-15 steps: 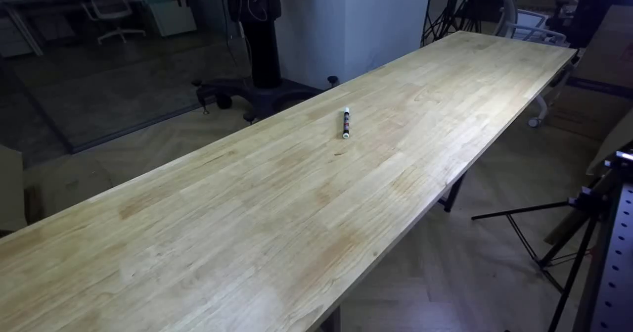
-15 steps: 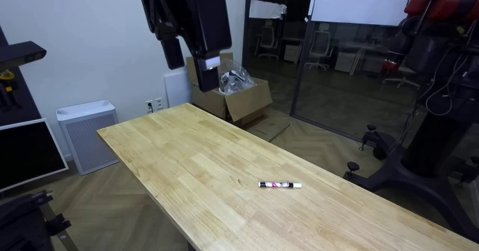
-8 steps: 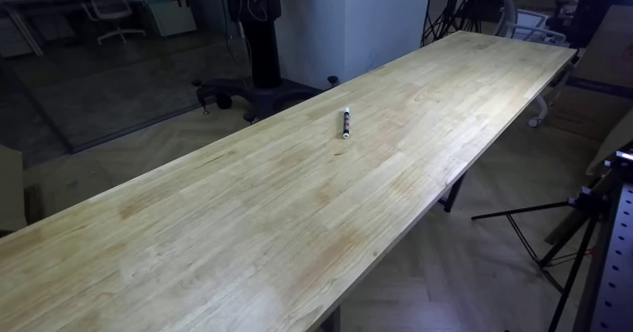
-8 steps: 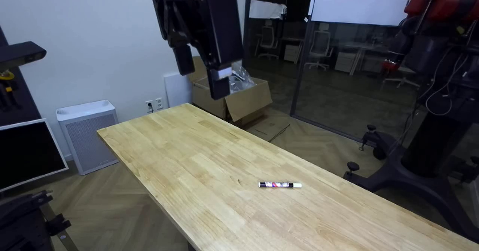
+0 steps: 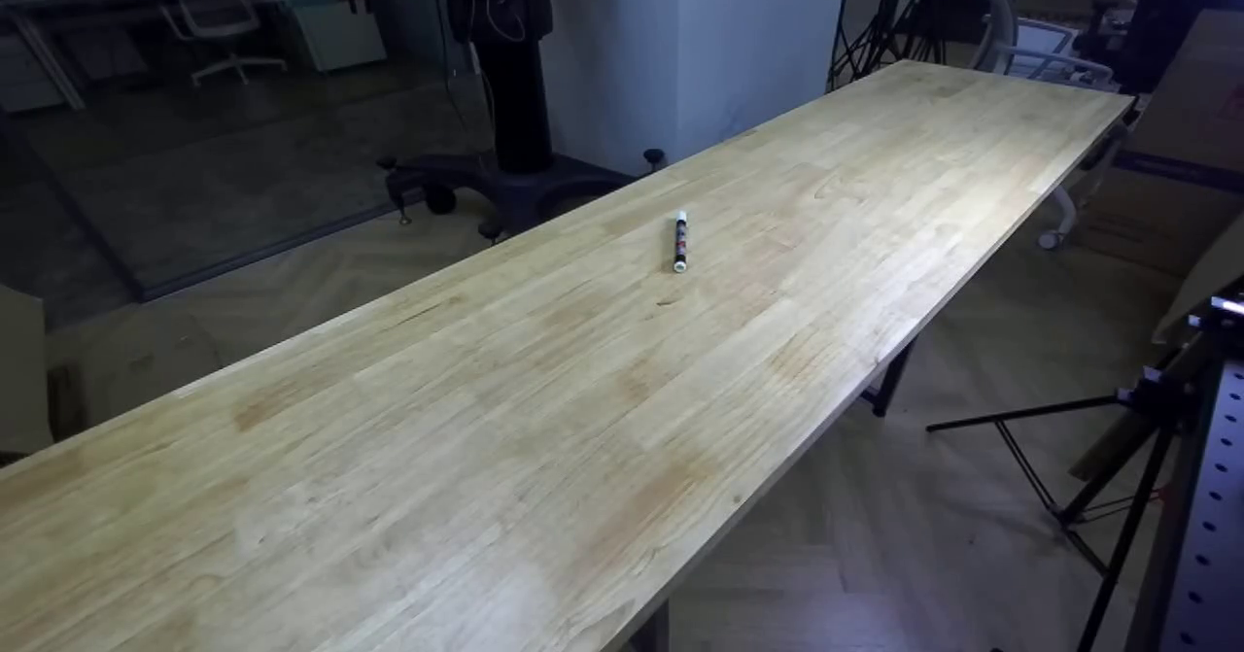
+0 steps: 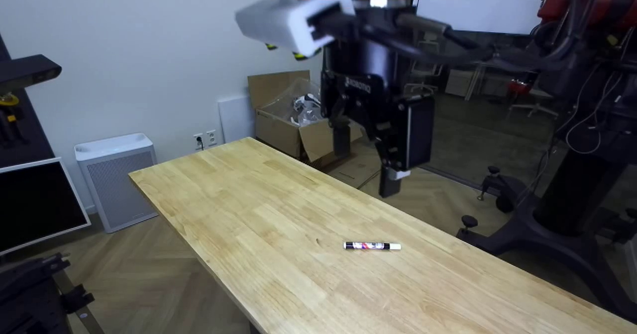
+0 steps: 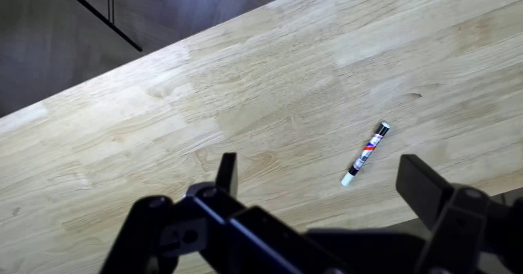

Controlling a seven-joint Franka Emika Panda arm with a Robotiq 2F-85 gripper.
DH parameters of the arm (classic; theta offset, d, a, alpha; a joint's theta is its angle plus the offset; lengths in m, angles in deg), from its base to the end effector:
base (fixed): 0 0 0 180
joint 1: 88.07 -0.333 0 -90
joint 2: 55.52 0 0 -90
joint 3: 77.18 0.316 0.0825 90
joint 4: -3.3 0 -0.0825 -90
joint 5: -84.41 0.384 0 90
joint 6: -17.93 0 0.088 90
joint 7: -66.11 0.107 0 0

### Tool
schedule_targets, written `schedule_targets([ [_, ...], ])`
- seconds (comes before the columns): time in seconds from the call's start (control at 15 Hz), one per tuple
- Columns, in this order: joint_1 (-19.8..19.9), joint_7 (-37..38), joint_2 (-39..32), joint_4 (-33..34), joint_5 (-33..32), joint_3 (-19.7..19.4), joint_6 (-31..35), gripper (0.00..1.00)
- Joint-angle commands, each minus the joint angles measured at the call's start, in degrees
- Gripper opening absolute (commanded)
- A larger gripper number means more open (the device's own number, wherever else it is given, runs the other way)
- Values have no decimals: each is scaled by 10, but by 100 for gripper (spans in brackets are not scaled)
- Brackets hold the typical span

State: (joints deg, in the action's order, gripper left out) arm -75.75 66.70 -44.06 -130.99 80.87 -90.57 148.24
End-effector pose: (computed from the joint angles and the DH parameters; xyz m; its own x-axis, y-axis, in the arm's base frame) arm 0.4374 -0.2145 0.4229 0.9058 -0.4046 0.1256 -0.4084 -0.9128 0.0044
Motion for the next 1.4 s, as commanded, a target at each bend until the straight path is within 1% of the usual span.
schedule_targets([
  [0.0,-2,84,-137,104,-27,22,12,100],
  [0.13,-15,116,-190,141,-35,30,10,100],
  [0.27,-32,138,-237,174,-21,39,8,100],
  [0.47,-53,149,-292,215,8,53,3,100],
  [0.53,-48,125,-258,171,-4,44,20,100],
  [0.67,-57,131,-285,192,5,50,21,100],
  [0.93,-56,133,-292,202,5,49,17,100],
  [1.0,-63,144,-304,206,1,50,33,100],
  [1.13,-69,171,-342,233,8,50,61,100],
  [1.33,-63,195,-414,289,64,54,106,100],
])
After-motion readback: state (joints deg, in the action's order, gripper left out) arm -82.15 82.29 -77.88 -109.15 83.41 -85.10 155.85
